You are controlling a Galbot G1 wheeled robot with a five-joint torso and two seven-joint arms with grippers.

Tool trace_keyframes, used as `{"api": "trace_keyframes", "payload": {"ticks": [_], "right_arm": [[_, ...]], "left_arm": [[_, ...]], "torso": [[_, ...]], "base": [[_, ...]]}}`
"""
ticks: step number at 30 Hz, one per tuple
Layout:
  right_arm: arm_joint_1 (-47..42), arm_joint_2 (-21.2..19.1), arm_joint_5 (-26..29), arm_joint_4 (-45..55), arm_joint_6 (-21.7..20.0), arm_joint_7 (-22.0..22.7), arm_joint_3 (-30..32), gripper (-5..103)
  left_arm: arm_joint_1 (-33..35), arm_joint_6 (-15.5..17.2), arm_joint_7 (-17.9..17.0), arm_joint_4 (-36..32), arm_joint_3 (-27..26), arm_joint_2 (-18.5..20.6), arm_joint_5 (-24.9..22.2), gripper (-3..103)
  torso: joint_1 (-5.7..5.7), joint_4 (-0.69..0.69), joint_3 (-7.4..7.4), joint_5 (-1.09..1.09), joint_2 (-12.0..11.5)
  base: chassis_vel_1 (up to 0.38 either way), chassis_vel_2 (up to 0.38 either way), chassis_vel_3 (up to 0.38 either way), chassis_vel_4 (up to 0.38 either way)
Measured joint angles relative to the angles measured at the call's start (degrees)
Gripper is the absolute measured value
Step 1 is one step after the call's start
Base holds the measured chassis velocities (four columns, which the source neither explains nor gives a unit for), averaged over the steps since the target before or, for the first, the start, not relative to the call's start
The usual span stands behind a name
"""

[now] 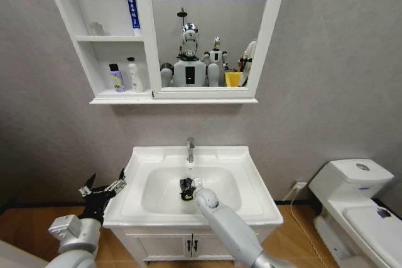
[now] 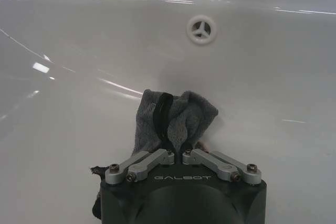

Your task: Move facial cleanser and shampoo from washbasin to cabinet, then wipe washbasin with towel.

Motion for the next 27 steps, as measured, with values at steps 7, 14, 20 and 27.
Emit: {"api": "trace_keyframes", "payload": {"ticks": [7, 14, 20, 27], "right_arm": [[-3.13, -3.87, 0.99, 4.31, -0.84, 1.99, 2.04, 2], [-5.04, -6.69, 1.85, 7.07, -1.18, 2.64, 3.62, 2], [-4.31, -5.45, 3.39, 6.05, -1.43, 4.5, 3.17, 2], [-1.83, -1.47, 7.73, 3.33, -2.11, 10.0, 1.04, 2]], "left_arm": [[0.0, 0.0, 0.0, 0.0, 0.0, 0.0, 0.0, 100], [0.0, 0.0, 0.0, 0.0, 0.0, 0.0, 0.0, 100], [0.0, 0.0, 0.0, 0.0, 0.0, 0.0, 0.0, 100], [0.0, 0.0, 0.0, 0.0, 0.0, 0.0, 0.0, 100]], "torso": [[0.0, 0.0, 0.0, 0.01, 0.0], [-0.01, -0.01, 0.0, 0.0, 0.0], [-0.01, -0.05, 0.0, -0.04, 0.01], [0.0, 0.0, 0.01, -0.01, -0.01]], "base": [[0.0, 0.0, 0.0, 0.0], [0.0, 0.0, 0.0, 0.0], [0.0, 0.0, 0.0, 0.0], [0.0, 0.0, 0.0, 0.0]]}}
